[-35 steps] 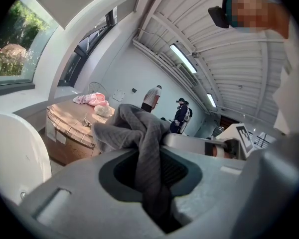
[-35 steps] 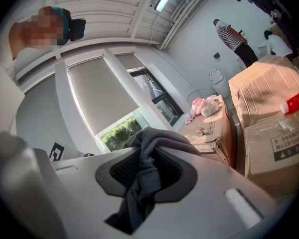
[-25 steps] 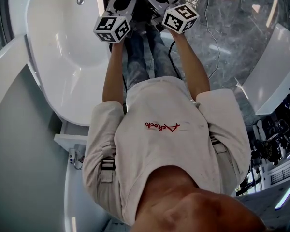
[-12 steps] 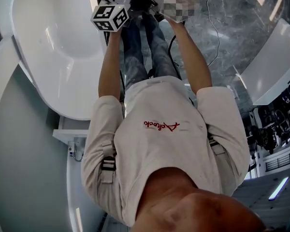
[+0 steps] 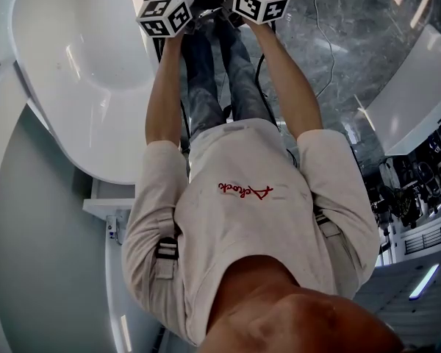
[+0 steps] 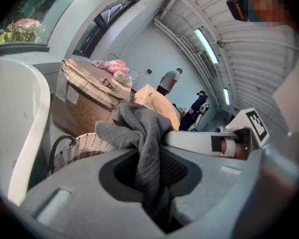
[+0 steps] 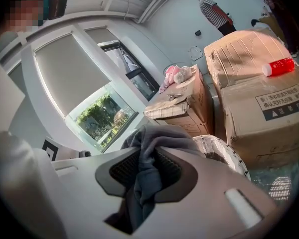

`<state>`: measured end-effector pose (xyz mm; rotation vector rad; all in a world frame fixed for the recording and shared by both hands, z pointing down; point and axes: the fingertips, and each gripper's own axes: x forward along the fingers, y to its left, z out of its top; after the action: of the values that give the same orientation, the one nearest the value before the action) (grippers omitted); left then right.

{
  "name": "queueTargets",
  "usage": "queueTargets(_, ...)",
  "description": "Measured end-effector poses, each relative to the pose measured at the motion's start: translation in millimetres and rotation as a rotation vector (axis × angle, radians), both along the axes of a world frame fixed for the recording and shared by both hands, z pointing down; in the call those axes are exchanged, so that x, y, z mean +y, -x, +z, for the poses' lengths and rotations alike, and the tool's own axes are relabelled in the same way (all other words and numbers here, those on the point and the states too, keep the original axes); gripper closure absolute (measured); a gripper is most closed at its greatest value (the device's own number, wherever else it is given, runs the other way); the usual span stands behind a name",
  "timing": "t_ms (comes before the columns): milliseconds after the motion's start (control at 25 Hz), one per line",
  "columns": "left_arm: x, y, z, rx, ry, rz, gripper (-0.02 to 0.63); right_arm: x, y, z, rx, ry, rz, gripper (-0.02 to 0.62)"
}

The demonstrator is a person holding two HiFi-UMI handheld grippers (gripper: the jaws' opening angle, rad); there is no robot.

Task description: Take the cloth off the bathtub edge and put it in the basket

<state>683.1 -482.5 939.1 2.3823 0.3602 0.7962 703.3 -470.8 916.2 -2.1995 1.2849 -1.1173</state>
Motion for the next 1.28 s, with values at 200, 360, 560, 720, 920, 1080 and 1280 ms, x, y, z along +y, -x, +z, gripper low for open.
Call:
queueTargets(200,-0.7,0.4,5.4,-0.009,0.003,0.006,0.524,-0.6,0.5,4.8,0.007,0.02,0.004,0.512)
queueTargets(360,-15.5,2.7,18.2,-0.053,-0.003,-0.02,0.295,12.0,-9.0,15.7,0.02,0.071,0.068,0.385)
queueTargets(560,-26.4,15.2,23.5,-0.068,-0.009,-0.043,0.196,24.9,-5.3,23.4,-0.001,0.076,0.084,0.327)
queueTargets(720,-22.3,9.7,13.8,-0.041,-0.026,-0.031,0.206,23.8,-1.3,18.8,0.004,0.069,0.077,0.345)
queueTargets(920,-23.2,4.6,-9.6,0.004,-0.021,-0.043,0.229,25.3,-6.6,-1.5,0.036,0.063,0.074,0.379)
queueTargets(1080,-23.8,5.0,-31.4,0.039,-0.038,-0.045,0.317,28.6,-7.1,-20.0,0.072,0.077,0.071,0.42)
queueTargets(1280,-27.3,4.0,-54.2,0.074,-0.094,-0.055,0.5,32.8,-8.1,-39.6,0.119,0.089,0.073,0.531)
